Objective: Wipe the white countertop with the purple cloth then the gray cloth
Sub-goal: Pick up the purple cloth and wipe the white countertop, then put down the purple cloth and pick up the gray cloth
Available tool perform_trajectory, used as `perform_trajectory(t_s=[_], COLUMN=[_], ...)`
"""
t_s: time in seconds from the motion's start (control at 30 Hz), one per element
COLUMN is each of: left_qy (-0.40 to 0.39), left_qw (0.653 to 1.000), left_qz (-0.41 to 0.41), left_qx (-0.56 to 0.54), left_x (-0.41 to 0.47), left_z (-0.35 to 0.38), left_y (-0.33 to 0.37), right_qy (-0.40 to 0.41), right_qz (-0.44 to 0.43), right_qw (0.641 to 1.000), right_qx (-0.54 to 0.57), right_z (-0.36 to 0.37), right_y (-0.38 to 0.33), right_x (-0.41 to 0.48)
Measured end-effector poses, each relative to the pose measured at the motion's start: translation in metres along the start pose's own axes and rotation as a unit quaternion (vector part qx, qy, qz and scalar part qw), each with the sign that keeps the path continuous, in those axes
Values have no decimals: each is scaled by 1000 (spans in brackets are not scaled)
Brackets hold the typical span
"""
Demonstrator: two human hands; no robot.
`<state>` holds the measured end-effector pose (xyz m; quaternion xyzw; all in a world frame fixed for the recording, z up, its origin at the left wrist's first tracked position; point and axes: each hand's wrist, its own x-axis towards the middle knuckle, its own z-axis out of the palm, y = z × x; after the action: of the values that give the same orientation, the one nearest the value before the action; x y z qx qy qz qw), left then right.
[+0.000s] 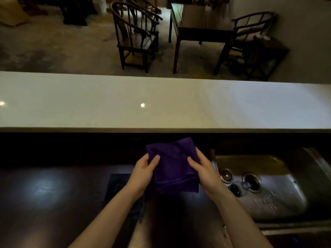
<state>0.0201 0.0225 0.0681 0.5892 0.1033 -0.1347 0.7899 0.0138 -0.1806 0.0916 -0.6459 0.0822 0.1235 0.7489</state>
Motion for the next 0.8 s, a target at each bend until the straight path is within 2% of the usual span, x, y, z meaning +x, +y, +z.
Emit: perform_trajectory(t_s=[0.17, 0.3, 0.43, 0.63, 0.8], left_qy=[23, 32, 23, 10, 17], left_qw=[990, 965, 943, 936, 928], left_qz=[-47, -118, -133, -159, -121], left_qx=[129, 231, 304, 314, 351], left_x=[6, 17, 22, 22, 15], left_z=[-4, -10, -9, -9, -12], left_y=[-46, -76, -98, -114, -112], right_qy=[33, 29, 25, 64, 80], right_qz=[44, 71, 84, 104, 138], right_qw=[994, 985, 965, 928, 905], right_qx=[-93, -153, -246, -351, -394], right_z=[-21, -30, -37, -37, -37], right_y=[53, 89, 109, 115, 112], right_x=[0, 6, 5, 1, 4])
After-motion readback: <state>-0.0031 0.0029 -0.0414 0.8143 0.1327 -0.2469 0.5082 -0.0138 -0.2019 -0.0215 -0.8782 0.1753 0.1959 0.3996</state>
